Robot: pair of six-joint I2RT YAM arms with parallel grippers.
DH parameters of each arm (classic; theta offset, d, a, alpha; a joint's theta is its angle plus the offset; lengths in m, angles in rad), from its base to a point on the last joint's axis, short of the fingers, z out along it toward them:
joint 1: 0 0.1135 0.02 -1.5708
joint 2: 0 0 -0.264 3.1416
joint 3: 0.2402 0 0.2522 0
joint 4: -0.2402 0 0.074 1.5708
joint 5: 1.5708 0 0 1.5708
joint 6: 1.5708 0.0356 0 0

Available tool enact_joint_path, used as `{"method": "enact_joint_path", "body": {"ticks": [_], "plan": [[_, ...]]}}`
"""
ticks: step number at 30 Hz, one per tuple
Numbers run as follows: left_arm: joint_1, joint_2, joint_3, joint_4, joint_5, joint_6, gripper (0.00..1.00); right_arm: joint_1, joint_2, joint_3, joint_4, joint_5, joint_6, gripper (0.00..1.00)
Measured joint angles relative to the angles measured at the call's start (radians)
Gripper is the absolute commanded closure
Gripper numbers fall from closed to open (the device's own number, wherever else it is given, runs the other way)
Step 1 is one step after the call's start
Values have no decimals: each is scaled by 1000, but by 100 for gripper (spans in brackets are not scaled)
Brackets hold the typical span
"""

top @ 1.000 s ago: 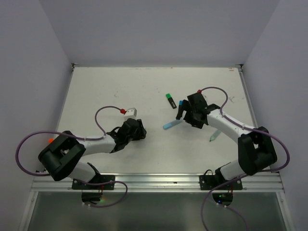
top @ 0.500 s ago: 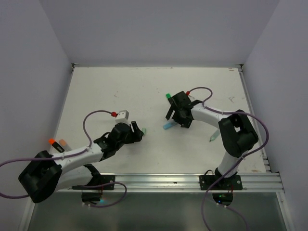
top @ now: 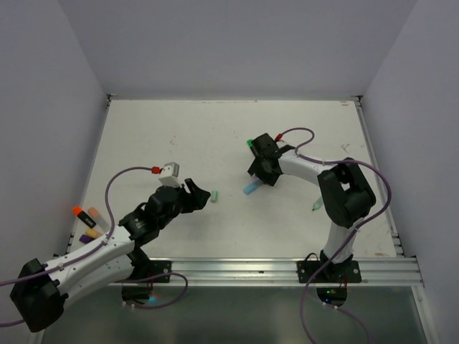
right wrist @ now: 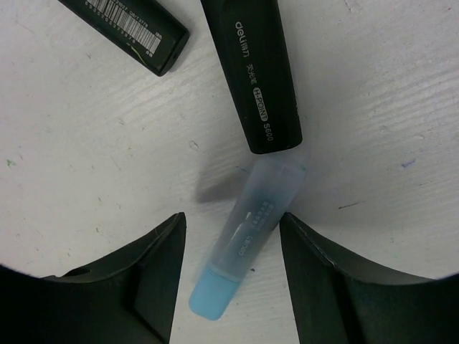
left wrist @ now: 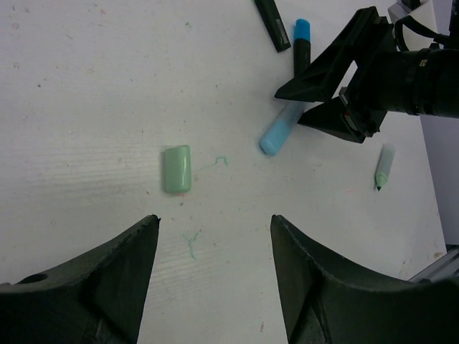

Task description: Open the pen caps

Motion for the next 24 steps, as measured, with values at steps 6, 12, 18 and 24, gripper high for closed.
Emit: {"method": "enact_joint_path", "body": {"ticks": [6, 12, 18, 24], "plan": [[0, -36, 26, -50, 2, 0, 33, 21, 0, -17, 14, 31, 18, 67], [0, -45, 51, -77, 3, 1, 34, 44, 0, -35, 63, 43, 27, 100], [0, -50, 66, -69, 60, 22, 36, 70, -19, -70, 124, 45, -1, 100], [0, -47, 29, 76, 210, 61, 41, 107, -153, -243, 217, 17, -70, 100]]}}
